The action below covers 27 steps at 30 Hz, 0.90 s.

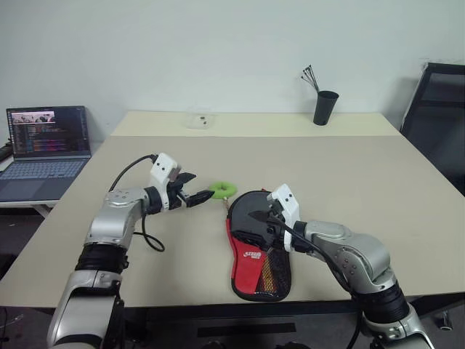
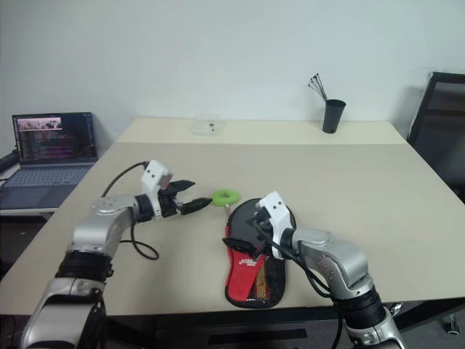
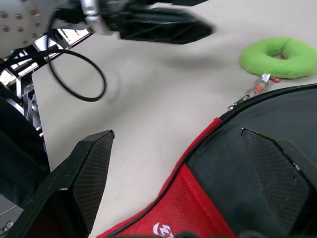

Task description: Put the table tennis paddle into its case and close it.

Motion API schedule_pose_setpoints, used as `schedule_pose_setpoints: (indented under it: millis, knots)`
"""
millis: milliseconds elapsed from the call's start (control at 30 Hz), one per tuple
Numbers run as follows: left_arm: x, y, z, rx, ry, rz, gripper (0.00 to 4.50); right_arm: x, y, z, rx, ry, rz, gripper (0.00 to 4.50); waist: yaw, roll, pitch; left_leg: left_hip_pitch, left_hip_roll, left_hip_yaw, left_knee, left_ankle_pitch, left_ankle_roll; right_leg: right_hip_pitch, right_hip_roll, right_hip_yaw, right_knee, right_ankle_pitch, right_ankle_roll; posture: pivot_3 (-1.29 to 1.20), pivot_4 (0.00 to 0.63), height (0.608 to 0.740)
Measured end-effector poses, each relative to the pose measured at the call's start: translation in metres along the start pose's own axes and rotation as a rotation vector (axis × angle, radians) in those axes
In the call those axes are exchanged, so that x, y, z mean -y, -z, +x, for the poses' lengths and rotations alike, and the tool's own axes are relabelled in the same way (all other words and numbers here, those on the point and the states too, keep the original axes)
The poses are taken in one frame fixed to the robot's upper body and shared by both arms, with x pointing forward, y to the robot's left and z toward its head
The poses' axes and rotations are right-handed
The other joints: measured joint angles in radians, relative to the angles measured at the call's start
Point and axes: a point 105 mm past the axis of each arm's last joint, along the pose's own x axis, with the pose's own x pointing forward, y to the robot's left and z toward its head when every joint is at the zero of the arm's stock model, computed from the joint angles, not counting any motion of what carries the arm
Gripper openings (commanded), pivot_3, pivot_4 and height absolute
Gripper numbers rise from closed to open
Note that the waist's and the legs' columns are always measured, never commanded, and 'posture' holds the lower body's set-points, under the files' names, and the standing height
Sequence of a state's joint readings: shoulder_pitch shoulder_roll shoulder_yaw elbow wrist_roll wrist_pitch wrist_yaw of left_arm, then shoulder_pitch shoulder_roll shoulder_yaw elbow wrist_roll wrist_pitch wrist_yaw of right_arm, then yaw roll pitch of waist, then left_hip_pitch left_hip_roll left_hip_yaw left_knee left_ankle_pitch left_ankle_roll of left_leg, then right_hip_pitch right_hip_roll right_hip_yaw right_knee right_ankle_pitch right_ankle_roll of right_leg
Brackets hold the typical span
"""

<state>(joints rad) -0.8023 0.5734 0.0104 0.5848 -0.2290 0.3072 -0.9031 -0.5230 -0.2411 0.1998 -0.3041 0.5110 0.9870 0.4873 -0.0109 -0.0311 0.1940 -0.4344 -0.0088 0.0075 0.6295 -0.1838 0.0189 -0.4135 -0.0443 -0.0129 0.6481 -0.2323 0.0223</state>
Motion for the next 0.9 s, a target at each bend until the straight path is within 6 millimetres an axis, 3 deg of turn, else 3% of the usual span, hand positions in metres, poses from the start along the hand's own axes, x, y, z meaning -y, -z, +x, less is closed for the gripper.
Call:
schedule_pose_setpoints:
  millis: [367,733,900]
  knots:
    - [-0.002,0.029,0.045,-0.143,-0.052,-0.107,4.46,0.002,0.000,0.006,0.011,0.027,0.015,4.50,0.004,0.000,0.000,0.000,0.001,0.001,0.001,0.000,0.000,0.000,0.004,0.000,0.000,0.001,0.002,0.00,0.150,0.740]
    - [0.001,0.041,0.058,-0.200,-0.121,-0.153,4.46,0.005,-0.001,0.008,0.021,0.073,0.011,4.50,0.005,-0.001,0.000,0.000,0.001,0.001,0.001,0.000,0.000,0.000,0.004,0.000,0.001,0.001,0.002,0.00,0.150,0.740]
    - [0.004,0.041,0.063,-0.198,-0.134,-0.158,2.86,0.006,-0.003,0.010,0.033,0.088,0.009,4.50,0.007,-0.001,0.000,0.000,0.001,0.001,0.001,0.000,0.000,0.000,0.004,0.000,0.001,0.002,0.001,0.00,0.150,0.740]
